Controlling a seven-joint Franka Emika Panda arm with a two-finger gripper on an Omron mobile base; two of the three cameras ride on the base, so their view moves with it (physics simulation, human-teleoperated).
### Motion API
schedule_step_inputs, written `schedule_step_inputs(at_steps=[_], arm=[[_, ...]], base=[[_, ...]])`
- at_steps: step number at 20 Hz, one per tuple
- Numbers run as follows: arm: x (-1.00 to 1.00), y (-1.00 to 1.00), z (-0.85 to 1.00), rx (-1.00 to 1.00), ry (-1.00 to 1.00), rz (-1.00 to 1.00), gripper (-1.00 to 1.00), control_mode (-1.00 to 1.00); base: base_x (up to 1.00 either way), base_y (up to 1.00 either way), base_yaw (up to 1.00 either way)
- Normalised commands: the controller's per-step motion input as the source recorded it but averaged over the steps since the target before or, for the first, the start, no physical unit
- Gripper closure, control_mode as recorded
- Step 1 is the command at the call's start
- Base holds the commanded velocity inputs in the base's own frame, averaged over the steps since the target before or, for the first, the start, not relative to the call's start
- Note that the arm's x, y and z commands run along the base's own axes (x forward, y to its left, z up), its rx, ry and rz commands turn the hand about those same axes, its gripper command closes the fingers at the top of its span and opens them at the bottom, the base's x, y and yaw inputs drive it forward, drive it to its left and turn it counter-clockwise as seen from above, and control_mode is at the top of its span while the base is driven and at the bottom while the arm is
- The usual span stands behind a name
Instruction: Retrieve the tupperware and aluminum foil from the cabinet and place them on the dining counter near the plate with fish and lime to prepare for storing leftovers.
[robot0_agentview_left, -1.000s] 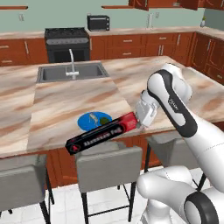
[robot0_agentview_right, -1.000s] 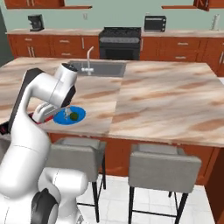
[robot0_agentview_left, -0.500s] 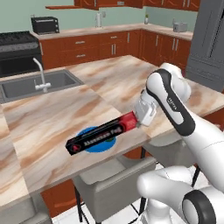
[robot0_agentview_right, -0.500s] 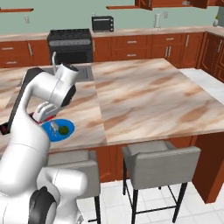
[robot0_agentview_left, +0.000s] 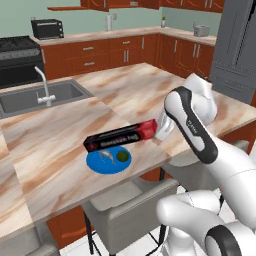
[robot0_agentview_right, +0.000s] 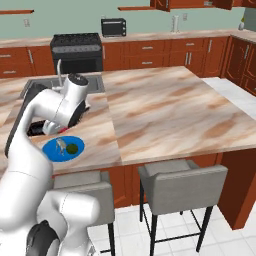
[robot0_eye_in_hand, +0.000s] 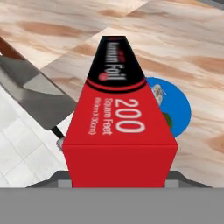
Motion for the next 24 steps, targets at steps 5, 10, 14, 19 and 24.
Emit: schedule_step_inputs(at_steps=[5,10,14,19,24], arm=[[0.13,-0.3,-0.57,-0.03,-0.21,-0.43,1.0,-1.0],[0.54,-0.42,-0.59,0.0,-0.04,-0.38,1.0,-1.0],[0.76,-0.38,-0.54,0.1,0.01,-0.31,1.0,-1.0],[0.56,-0.16,-0.21,0.13,0.11,-0.15,1.0,-1.0],[0.27,0.0,-0.16,0.02,0.17,-0.06,1.0,-1.0]], base=[[0.0,0.0,0.0],[0.0,0.0,0.0],[0.0,0.0,0.0],[0.0,0.0,0.0],[0.0,0.0,0.0]])
